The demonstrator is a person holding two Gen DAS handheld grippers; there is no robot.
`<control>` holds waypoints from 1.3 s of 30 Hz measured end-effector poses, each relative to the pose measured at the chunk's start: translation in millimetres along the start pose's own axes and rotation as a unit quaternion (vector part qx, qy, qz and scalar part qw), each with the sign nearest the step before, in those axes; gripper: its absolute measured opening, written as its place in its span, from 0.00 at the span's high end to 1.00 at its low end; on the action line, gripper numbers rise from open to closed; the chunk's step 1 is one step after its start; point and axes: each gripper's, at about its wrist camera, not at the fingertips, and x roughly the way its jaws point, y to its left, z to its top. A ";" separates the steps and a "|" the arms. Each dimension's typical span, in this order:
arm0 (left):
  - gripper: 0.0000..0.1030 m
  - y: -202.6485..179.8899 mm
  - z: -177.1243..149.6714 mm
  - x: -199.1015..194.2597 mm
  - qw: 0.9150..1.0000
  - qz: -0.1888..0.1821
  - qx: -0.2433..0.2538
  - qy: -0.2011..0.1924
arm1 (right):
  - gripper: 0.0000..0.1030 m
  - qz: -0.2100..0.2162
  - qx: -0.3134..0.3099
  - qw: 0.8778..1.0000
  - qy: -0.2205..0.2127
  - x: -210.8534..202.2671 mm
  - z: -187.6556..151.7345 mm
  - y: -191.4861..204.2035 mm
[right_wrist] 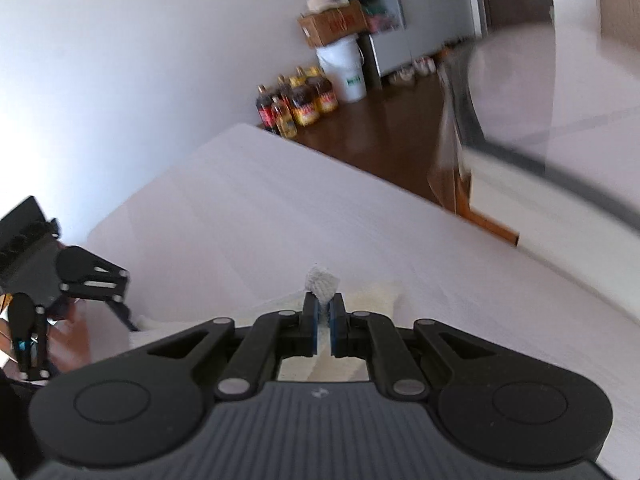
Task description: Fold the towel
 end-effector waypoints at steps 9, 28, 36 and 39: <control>0.07 6.3 3.7 -7.1 0.999 0.025 -0.033 -0.022 | 0.88 -0.025 0.022 0.999 0.024 21.9 -3.8 -19.4; 0.07 -26.2 9.1 -9.7 0.999 0.014 -0.008 -0.046 | 0.89 -0.059 -0.046 0.997 -0.014 4.3 -14.0 31.3; 0.07 -19.1 3.0 7.9 0.995 0.086 -0.034 -0.030 | 0.89 -0.120 -0.035 0.992 0.004 5.2 -27.2 36.7; 0.07 -10.1 3.2 6.3 0.993 0.110 -0.029 -0.023 | 0.89 -0.145 -0.010 0.989 0.000 -1.6 -37.5 48.9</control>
